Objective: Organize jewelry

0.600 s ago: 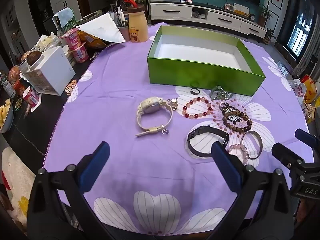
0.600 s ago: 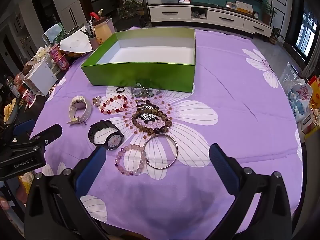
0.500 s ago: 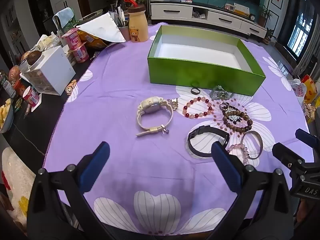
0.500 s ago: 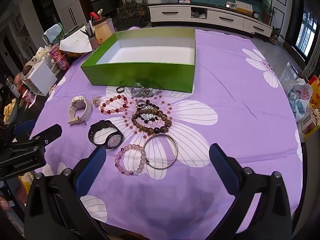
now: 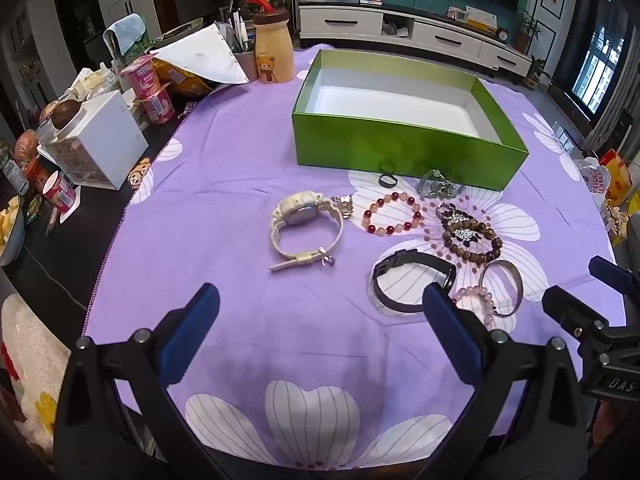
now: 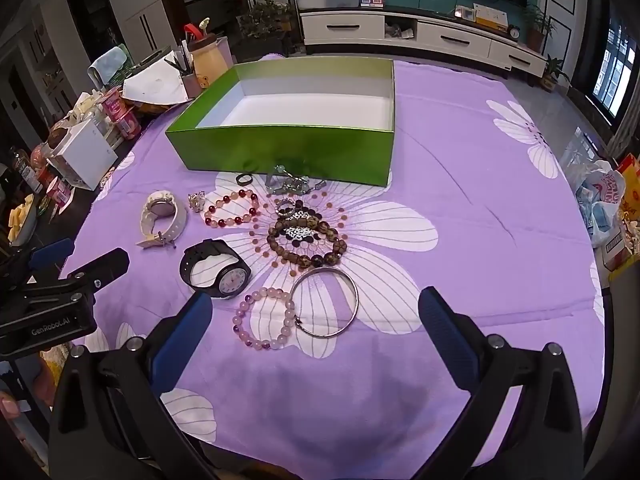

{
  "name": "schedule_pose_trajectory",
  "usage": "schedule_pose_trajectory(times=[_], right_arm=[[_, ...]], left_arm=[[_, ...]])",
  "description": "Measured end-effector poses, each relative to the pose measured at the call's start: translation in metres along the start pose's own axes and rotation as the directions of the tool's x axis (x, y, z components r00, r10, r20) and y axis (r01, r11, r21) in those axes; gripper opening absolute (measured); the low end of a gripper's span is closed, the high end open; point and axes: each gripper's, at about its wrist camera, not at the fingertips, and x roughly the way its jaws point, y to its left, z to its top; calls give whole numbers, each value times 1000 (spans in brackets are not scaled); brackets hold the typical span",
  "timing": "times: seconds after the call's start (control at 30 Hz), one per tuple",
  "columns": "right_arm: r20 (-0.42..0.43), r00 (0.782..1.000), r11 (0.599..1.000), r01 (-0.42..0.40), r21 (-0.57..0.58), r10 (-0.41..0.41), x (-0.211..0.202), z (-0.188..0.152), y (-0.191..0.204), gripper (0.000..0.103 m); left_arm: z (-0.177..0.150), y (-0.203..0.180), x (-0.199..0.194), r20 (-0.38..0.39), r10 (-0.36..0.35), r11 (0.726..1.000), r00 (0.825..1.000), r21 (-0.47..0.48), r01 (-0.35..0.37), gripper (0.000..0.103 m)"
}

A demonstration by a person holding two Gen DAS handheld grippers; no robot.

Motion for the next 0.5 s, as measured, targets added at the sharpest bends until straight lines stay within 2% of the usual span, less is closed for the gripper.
schedule_pose_trajectory(times=[0.5], right_arm=[[1, 1000, 1000, -1, 2, 1, -3, 2, 0, 102]], left_arm=[[-1, -6, -4, 0, -5, 1000, 1000, 25, 5, 101]])
